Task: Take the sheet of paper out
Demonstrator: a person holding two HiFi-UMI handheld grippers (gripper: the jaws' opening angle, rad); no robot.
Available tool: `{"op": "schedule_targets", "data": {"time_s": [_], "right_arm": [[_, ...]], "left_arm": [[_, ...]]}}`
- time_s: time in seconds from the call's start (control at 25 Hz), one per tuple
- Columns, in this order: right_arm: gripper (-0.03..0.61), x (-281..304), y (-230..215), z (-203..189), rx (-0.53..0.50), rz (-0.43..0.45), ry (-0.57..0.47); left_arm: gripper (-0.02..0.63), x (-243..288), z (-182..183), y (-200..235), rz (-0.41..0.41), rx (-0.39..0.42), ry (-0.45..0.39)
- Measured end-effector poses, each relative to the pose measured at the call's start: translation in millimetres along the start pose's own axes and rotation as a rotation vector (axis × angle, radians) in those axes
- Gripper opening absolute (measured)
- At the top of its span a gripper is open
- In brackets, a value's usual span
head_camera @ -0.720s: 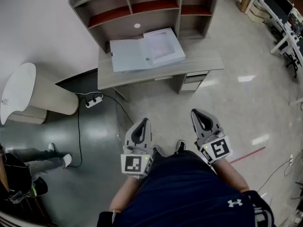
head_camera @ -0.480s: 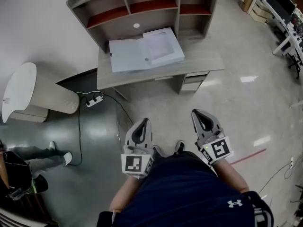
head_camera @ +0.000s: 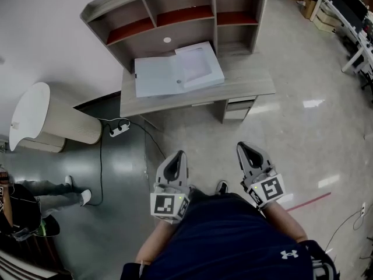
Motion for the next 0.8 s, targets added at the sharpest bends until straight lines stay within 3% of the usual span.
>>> {"op": "schedule_targets", "data": {"time_s": [0.24,0.52,0.8], "right_arm": [[0.014,-1,-25,-11,0.018,0.006,0.037],[0.014,21,-41,-21,0.024,0.025,0.077],[0.014,59,-58,-19,0.020,-0.014,0.103]], "left_arm": [[0.015,17,-10,-18,-0.005,-0.013,0.029],[0.015,42,-13,-9,0.009,-0.023,0.059],[0.015,90,-9,14,-0.043,-0.034,0.056]]}}
Point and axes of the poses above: the fingertips, and each gripper's own axes: x forward along the fingers, y to its left, z out of its top, the point moved 3 cm from there along -x, backward along the fingers, and after that the axes turned 2 degrees about x, right-handed, at the moved point
